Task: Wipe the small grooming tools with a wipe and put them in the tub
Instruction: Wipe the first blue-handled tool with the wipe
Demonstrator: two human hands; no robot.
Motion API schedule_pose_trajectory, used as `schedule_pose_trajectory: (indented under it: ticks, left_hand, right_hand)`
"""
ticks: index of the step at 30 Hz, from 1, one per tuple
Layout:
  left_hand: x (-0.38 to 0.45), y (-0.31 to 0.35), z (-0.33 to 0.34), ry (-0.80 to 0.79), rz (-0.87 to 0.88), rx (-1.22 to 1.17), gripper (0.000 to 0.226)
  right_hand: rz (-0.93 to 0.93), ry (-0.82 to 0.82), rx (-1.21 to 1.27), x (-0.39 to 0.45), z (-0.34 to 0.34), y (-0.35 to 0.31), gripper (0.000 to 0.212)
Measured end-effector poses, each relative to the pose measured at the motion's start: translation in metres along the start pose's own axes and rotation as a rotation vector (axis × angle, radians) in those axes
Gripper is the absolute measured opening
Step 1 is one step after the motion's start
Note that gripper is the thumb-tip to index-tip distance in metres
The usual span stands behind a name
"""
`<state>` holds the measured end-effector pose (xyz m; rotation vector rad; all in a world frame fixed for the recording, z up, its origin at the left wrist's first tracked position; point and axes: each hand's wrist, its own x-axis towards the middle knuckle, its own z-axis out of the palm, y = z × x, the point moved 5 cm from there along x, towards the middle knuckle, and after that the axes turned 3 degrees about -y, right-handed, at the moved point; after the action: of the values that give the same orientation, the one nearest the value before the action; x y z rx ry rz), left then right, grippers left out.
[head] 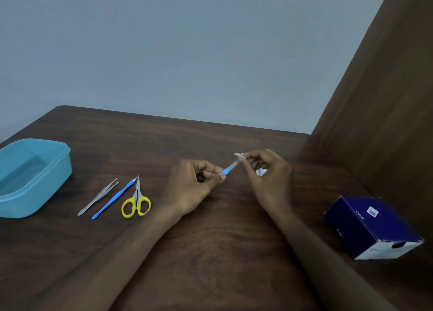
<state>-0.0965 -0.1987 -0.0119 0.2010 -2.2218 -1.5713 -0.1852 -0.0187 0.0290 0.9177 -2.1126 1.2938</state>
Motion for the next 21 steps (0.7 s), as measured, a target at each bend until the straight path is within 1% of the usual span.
schedule_pose_trajectory:
  ticks: [2, 3, 4, 5, 7, 9, 10, 12, 15, 18, 20, 21]
  left_hand:
    - [0.0, 0.001, 0.0, -0.005, 0.004, 0.011, 0.002]
    - [0.0, 0.001, 0.001, -0.002, 0.004, 0.014, 0.002]
    - [0.0, 0.001, 0.001, 0.002, 0.005, 0.018, 0.003]
    - [0.0, 0.001, 0.001, 0.009, 0.007, 0.025, 0.003]
    - [0.0, 0.003, 0.0, 0.016, 0.017, 0.033, 0.001]
    - [-0.001, 0.005, 0.0, 0.015, 0.036, 0.042, 0.003]
    - [-0.001, 0.005, 0.0, 0.012, 0.044, 0.048, 0.004]
    - [-0.001, 0.006, 0.0, 0.013, 0.044, 0.054, 0.004]
    - [-0.002, 0.007, 0.0, 0.018, 0.038, 0.086, 0.002]
    - [-0.003, 0.008, -0.001, 0.026, 0.026, 0.098, 0.003]
    - [-0.003, 0.008, -0.001, 0.03, 0.014, 0.099, 0.002]
    - [-0.003, 0.008, -0.001, 0.029, 0.01, 0.104, 0.002]
  right_hand:
    - [0.111, 0.074, 0.0, 0.004, -0.008, 0.012, 0.007]
    - [0.13, 0.098, -0.009, 0.004, -0.011, 0.014, 0.007]
    - [0.116, 0.107, -0.016, 0.003, -0.014, 0.012, 0.007]
    - [0.061, 0.093, -0.019, 0.002, -0.015, 0.006, 0.005]
    - [-0.125, -0.025, -0.036, -0.004, -0.01, -0.012, 0.008]
    - [-0.31, -0.205, -0.092, -0.011, 0.003, -0.025, 0.011]
    - [-0.366, -0.269, -0.132, -0.012, 0.008, -0.027, 0.012]
    - [-0.377, -0.301, -0.168, -0.01, 0.01, -0.021, 0.014]
    - [-0.289, -0.268, -0.197, -0.001, 0.001, -0.004, 0.018]
    - [-0.195, -0.145, -0.217, 0.004, -0.01, 0.007, 0.009]
    - [-0.212, -0.072, -0.204, 0.003, -0.016, -0.002, 0.007]
    - [-0.246, -0.069, -0.18, -0.001, -0.016, -0.008, 0.009]
